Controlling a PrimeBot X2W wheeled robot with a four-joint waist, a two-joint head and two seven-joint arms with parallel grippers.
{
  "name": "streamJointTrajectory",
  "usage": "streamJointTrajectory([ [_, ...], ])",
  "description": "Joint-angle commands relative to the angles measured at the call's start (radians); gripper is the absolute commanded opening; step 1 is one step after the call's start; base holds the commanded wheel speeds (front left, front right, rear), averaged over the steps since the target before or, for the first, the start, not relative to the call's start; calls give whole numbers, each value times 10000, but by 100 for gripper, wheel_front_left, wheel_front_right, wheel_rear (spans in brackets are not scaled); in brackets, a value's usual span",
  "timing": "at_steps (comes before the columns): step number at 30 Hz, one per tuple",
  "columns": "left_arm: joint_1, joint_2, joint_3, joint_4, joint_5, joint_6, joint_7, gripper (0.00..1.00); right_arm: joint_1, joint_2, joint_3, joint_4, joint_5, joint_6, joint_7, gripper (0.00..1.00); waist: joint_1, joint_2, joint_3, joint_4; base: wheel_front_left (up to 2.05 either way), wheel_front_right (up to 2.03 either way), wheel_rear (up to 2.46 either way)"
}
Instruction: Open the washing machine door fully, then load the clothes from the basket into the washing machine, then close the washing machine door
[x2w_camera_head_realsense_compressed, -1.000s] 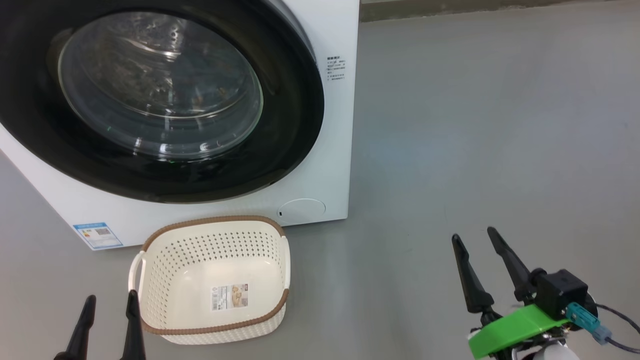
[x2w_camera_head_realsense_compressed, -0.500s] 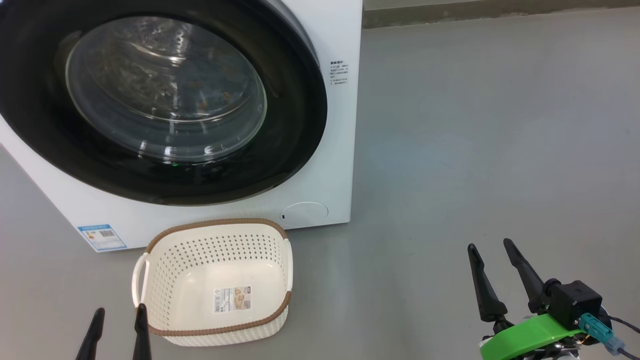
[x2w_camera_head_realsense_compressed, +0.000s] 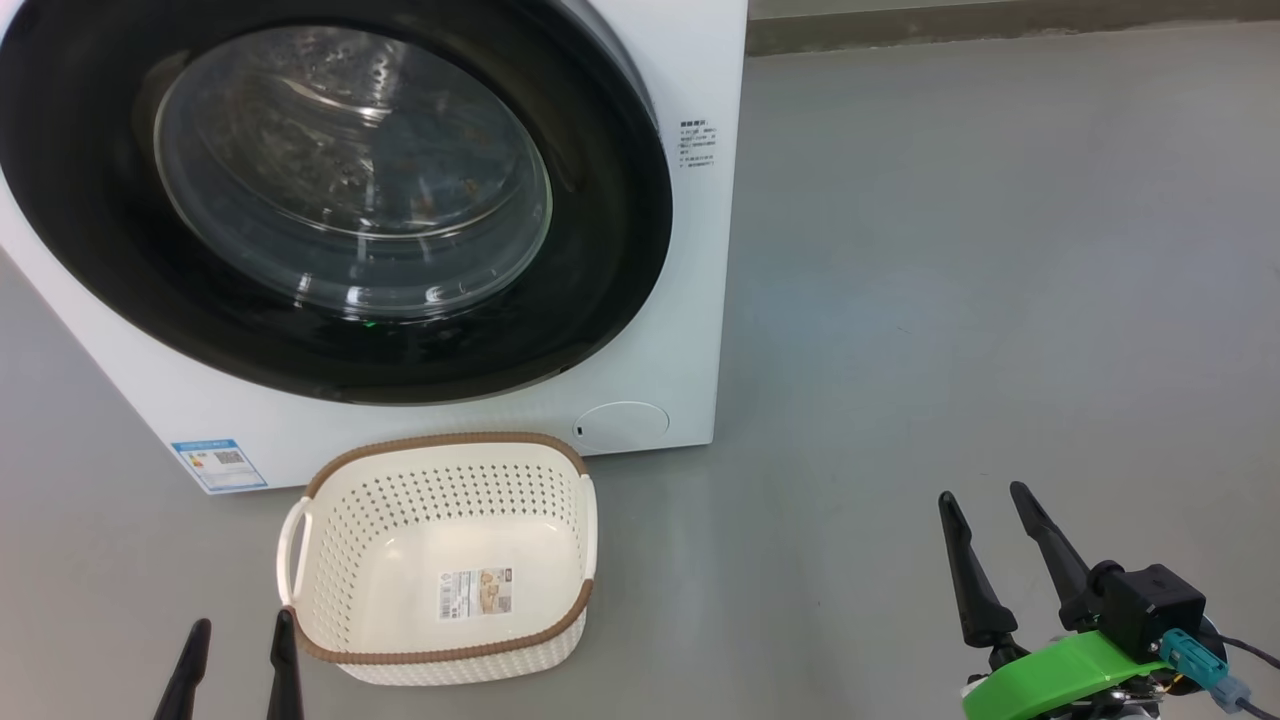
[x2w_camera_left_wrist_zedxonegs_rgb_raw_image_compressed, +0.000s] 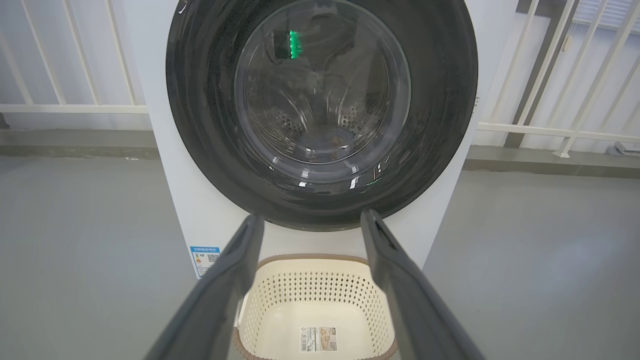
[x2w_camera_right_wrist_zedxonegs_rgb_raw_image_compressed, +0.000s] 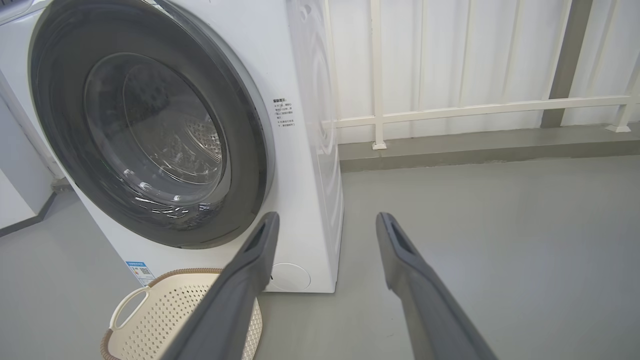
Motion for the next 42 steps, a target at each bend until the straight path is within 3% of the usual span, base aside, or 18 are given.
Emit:
streamJointTrajectory([
  [1,-192,23,326,-167,18,-29,-80,100,-5,9,166,-210,24,-29,-46,100,-1,0,-7,9,0,0,0],
  [22,-248,103,175,-197,-72,-29,-80,100,30,9,142,-184,81,-29,-46,100,-1,0,-21,59,0,0,0],
  [23,0,29,-128,35,-44,0,0,0,6,0,-63,38,2,0,0,0,-1,0,-21,60,0,0,0],
  [30,-34,-144,-214,502,-343,1,122,0,82,8,1,556,305,-1,75,0,1,0,-20,58,0,0,0],
  [34,-102,-135,-195,527,-798,0,236,0,75,0,-22,543,772,-2,189,0,22,0,-41,52,0,0,0],
  [42,-269,-119,-159,613,-1697,-2,461,0,28,-13,-66,554,1695,-3,414,0,0,0,-19,42,0,0,0],
])
